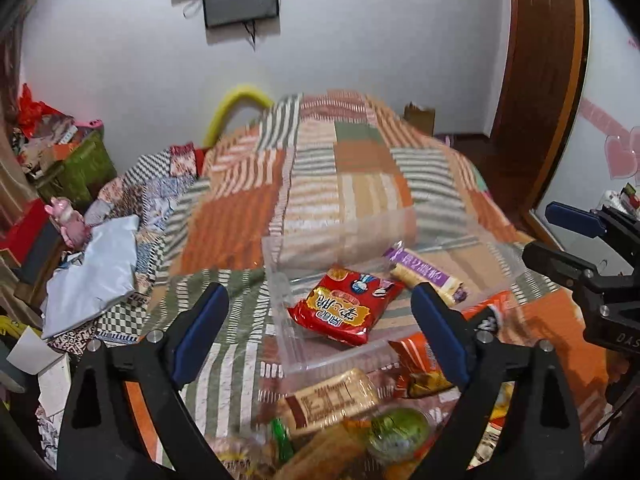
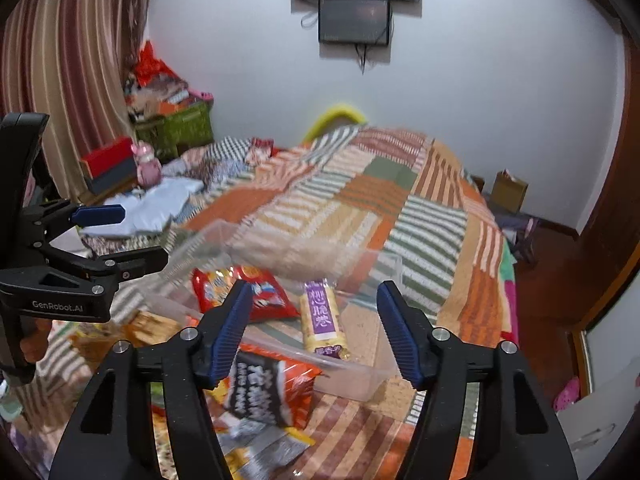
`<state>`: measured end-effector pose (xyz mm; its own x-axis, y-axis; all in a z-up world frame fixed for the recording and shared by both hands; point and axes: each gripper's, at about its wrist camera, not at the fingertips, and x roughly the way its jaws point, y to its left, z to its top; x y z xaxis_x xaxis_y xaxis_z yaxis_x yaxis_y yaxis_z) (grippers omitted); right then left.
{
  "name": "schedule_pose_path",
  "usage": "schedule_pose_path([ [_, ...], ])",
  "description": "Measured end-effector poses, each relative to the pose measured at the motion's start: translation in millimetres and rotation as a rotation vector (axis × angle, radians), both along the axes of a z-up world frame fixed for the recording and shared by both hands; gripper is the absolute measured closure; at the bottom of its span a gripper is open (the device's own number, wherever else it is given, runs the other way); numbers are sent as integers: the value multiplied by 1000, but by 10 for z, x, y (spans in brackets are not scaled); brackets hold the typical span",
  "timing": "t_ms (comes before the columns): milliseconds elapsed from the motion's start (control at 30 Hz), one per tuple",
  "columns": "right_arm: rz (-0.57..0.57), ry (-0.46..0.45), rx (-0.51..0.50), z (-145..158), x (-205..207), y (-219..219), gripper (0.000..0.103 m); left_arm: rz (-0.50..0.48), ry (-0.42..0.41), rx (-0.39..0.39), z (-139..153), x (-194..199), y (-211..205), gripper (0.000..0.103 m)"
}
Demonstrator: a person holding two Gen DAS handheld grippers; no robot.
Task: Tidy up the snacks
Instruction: 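Carry both snacks into the clear box and open both grippers, then grasp the clear cracker tube with the left gripper while the right grasps the red chip bag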
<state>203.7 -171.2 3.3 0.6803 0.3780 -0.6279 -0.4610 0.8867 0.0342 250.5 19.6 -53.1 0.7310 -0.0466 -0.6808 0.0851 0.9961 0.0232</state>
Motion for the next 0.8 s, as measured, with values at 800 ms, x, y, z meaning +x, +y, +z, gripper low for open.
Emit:
schedule_pose_path([
  [800, 105, 25, 50, -291, -1114, 81, 24, 41, 12, -61, -234, -1297, 111, 3],
])
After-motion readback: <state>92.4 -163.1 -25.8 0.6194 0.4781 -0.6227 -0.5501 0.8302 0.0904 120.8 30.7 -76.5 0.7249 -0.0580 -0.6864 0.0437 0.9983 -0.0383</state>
